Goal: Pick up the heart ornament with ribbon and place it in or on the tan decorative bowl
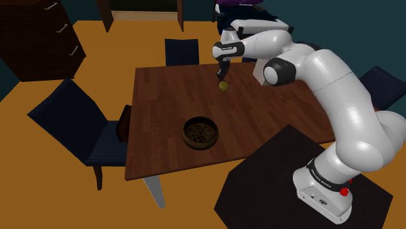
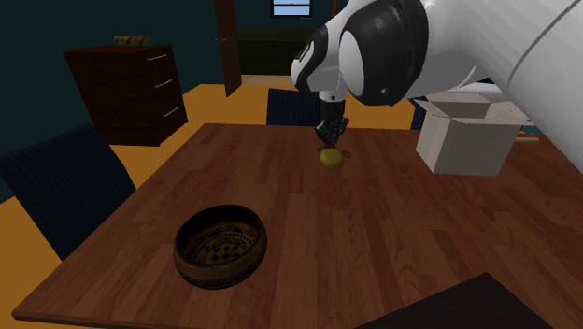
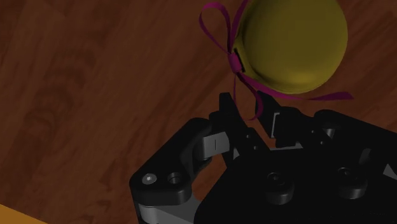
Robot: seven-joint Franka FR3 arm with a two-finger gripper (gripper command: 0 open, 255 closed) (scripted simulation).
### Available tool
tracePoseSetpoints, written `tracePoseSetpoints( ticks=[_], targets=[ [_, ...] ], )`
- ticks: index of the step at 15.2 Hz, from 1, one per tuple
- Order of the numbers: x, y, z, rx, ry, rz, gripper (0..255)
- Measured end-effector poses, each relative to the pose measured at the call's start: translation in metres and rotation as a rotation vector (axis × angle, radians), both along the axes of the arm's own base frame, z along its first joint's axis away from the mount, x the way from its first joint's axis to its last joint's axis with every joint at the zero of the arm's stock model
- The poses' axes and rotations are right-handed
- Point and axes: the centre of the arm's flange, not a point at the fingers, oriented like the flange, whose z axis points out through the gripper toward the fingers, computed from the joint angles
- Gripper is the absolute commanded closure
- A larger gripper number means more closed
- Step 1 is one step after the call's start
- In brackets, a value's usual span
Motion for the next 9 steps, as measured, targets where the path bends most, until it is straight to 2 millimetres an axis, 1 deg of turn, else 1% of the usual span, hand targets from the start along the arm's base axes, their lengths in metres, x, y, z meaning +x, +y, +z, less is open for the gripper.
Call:
tracePoseSetpoints(
  ticks=[9],
  targets=[
    [-0.001,0.000,0.048,0.000,0.000,0.000,255]
  ],
)
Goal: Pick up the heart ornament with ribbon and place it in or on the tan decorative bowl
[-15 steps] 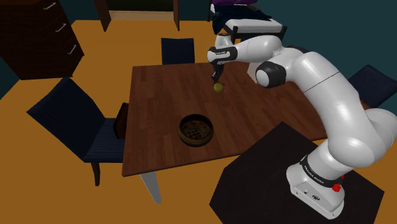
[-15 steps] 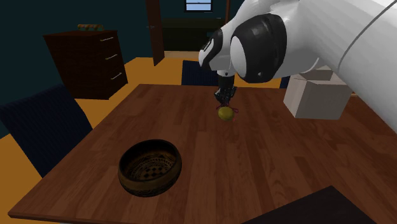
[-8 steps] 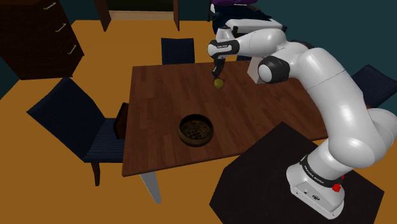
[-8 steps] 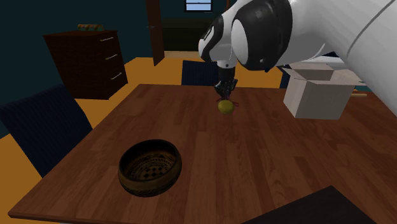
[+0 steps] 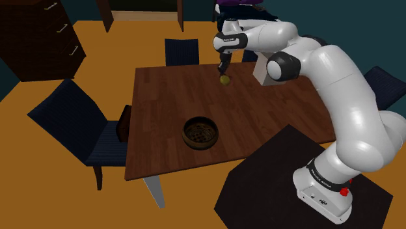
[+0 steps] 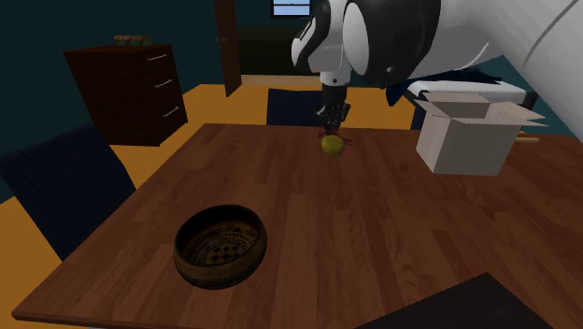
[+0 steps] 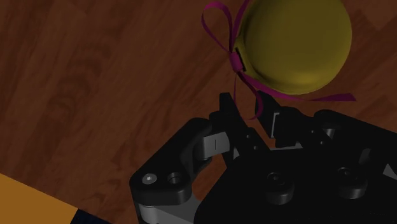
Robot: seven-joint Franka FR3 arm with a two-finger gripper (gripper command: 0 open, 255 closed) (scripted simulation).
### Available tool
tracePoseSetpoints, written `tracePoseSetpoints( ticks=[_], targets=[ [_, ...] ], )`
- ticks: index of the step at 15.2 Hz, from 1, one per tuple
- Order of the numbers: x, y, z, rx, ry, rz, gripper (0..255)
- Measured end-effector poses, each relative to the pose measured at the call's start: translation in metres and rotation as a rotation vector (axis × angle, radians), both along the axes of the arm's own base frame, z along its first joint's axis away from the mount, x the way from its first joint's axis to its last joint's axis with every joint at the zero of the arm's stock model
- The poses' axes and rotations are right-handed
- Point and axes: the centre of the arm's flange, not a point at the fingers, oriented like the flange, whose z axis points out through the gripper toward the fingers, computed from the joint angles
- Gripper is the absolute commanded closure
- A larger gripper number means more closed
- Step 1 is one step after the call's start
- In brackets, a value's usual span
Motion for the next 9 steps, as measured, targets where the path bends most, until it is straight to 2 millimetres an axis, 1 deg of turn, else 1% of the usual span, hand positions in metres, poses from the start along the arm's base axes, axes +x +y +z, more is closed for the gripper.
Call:
tracePoseSetpoints(
  ticks=[8,9],
  targets=[
    [0.000,0.000,0.040,0.000,0.000,0.000,255],
    [-0.003,0.005,0.043,0.000,0.000,0.000,255]
  ],
)
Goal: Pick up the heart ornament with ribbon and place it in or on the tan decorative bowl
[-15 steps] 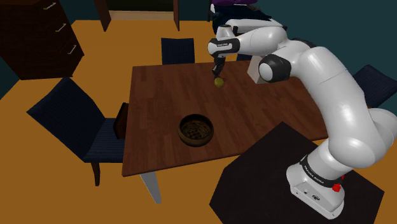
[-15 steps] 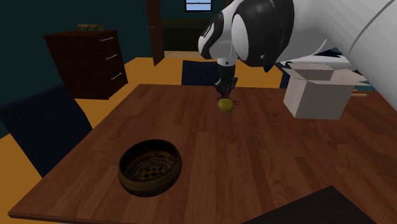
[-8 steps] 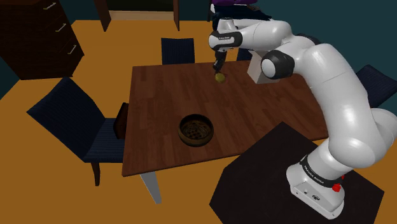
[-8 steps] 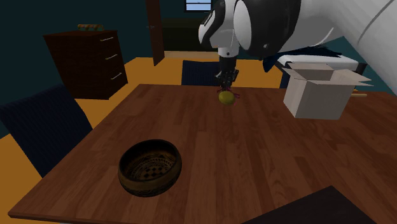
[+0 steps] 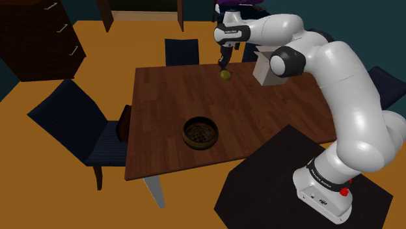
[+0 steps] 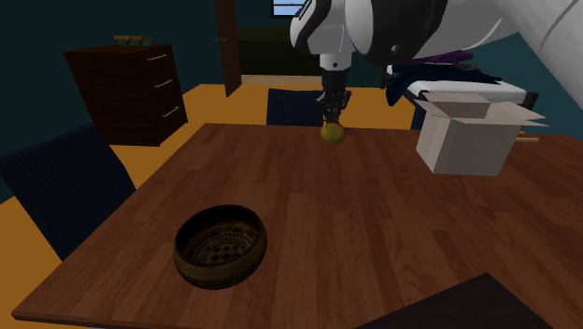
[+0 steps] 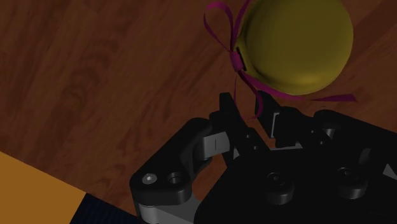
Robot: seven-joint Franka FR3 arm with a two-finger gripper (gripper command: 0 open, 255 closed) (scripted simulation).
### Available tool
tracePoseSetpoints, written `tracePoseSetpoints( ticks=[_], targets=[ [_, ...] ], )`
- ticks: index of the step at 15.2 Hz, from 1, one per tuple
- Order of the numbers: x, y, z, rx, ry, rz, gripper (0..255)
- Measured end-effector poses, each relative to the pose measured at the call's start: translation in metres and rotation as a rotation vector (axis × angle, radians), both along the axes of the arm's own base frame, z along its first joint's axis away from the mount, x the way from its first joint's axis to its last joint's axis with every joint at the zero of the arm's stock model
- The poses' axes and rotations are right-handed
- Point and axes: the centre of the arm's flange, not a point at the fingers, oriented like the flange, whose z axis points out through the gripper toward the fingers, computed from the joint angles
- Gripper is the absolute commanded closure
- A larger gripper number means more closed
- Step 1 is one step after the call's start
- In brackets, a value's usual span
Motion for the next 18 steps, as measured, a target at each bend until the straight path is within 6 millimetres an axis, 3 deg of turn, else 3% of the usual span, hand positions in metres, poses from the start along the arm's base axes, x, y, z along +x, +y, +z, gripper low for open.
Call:
tracePoseSetpoints(
  ticks=[7,18],
  targets=[
    [-0.035,0.077,0.005,0.000,0.000,0.001,255],
    [-0.110,0.205,0.003,0.000,0.000,0.001,255]
  ],
)
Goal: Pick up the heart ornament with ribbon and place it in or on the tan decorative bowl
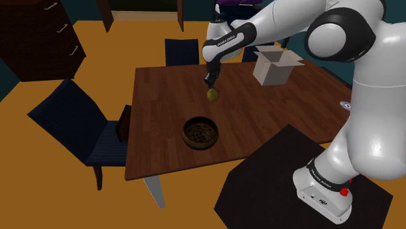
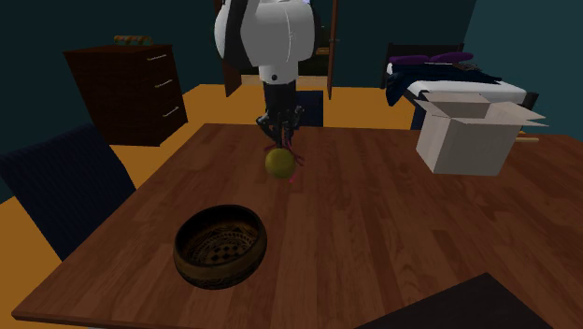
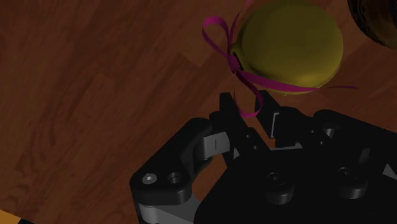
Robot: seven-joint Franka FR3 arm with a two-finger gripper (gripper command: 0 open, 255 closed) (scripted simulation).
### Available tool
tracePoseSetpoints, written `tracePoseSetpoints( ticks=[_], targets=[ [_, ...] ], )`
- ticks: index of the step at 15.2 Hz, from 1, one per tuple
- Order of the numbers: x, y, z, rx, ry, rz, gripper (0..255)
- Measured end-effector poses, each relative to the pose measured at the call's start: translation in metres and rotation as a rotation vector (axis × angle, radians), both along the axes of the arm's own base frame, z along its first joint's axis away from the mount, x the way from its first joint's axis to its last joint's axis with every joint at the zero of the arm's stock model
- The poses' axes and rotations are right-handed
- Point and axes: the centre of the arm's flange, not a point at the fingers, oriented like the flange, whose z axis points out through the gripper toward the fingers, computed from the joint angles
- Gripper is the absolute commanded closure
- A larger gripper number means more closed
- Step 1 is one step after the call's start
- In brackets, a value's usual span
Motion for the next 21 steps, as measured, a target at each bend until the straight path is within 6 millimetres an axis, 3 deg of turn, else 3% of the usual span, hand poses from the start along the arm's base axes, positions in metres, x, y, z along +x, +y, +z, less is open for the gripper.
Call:
tracePoseSetpoints(
  ticks=[16,21],
  targets=[
    [-0.101,0.181,0.001,0.000,0.000,0.001,255],
    [-0.108,0.194,-0.018,0.000,0.000,0.000,255]
  ],
)
